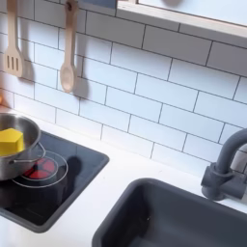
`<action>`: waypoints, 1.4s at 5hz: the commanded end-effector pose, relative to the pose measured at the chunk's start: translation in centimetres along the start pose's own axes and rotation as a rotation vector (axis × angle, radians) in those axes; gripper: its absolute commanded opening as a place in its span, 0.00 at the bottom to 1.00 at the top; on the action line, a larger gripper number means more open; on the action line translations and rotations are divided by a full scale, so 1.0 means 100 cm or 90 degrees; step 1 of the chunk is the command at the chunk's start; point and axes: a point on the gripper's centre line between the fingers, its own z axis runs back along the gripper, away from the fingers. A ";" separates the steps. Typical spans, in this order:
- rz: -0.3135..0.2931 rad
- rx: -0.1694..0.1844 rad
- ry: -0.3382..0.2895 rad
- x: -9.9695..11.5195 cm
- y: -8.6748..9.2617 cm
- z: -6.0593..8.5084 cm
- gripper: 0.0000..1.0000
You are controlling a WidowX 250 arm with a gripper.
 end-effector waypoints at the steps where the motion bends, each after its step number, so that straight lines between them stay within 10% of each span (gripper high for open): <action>1: 0.001 0.006 -0.001 0.000 -0.003 0.001 1.00; 4: 0.006 -0.001 -0.002 0.001 -0.005 0.004 1.00; 7: 0.010 -0.022 -0.043 0.004 -0.012 0.040 1.00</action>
